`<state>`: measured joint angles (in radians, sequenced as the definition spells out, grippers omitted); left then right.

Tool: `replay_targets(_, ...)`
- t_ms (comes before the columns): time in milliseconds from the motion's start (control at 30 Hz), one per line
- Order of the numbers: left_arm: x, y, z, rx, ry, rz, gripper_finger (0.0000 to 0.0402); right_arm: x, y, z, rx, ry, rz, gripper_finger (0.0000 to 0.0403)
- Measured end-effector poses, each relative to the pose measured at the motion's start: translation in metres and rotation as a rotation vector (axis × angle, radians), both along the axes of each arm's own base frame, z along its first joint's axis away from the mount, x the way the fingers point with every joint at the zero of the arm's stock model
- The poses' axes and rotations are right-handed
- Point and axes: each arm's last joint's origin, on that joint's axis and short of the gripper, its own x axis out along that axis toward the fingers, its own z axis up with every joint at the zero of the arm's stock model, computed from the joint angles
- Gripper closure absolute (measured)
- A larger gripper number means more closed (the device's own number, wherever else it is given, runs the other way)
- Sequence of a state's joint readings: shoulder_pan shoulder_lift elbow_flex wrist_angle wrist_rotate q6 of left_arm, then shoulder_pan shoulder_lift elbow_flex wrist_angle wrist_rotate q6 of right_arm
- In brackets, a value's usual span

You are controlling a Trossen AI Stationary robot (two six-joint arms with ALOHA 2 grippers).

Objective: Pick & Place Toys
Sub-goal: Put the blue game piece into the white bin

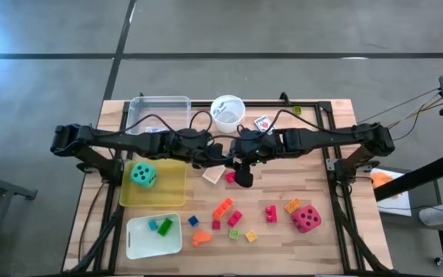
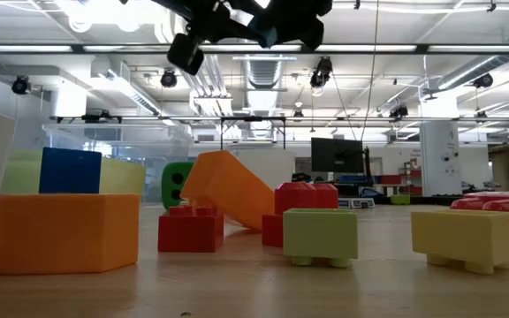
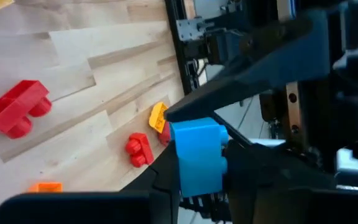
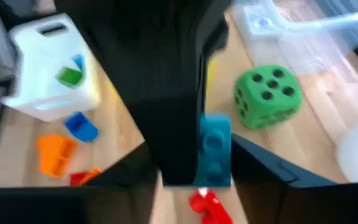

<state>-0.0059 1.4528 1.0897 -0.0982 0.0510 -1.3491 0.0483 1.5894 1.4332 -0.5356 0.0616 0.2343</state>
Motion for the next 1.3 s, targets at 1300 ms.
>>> replay_targets(1300, -0.175, -0.200, -0.028, 0.337, 0.669, -0.936, 0.0327, -0.008, 0.000, -0.007, 0.059, 0.108, -0.011, 0.0044)
